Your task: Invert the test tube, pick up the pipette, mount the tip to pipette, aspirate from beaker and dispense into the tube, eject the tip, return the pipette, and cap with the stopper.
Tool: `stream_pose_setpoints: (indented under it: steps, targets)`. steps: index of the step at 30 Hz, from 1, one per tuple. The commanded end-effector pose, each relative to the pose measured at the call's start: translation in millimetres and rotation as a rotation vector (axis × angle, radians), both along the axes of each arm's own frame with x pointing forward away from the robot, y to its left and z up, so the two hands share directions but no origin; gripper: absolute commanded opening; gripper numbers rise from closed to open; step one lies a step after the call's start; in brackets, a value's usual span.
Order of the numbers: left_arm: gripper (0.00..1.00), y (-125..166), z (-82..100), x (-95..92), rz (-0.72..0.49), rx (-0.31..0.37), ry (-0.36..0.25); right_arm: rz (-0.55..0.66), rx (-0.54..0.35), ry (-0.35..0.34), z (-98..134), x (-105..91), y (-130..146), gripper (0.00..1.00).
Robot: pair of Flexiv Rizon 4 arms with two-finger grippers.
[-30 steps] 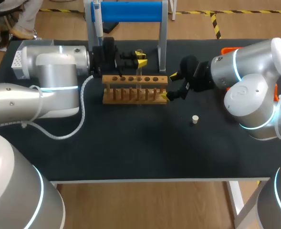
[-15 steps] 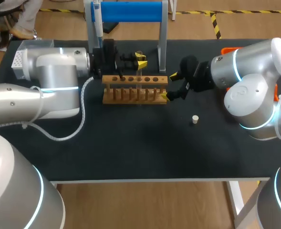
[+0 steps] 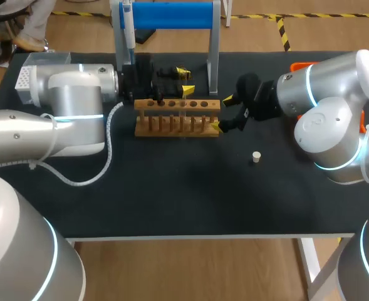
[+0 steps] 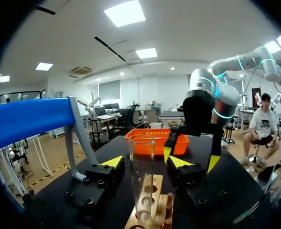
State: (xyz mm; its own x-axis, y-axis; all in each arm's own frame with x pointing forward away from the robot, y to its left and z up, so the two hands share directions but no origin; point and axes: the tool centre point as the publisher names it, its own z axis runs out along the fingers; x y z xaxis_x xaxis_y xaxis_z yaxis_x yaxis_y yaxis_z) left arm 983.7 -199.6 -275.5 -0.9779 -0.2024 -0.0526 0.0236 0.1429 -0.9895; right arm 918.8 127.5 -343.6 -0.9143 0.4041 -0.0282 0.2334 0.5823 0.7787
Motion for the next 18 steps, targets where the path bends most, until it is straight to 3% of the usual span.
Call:
stream_pose_setpoints:
  steps: [1, 10, 18]
  targets:
    - [1.0, 5, 12.3, -4.9, -0.003, 0.016, 0.003, 0.0, -0.002, 0.002, 1, 0.0, 0, 1.0]
    - [1.0, 40, 55.1, -17.2, -0.014, 0.109, 0.0, 0.0, -0.002, 0.002, 1, 0.0, 0, 1.0]
    - [1.0, 101, 89.7, -37.2, 0.092, 0.18, 0.004, 0.0, -0.002, 0.002, 1, 0.0, 0, 1.0]
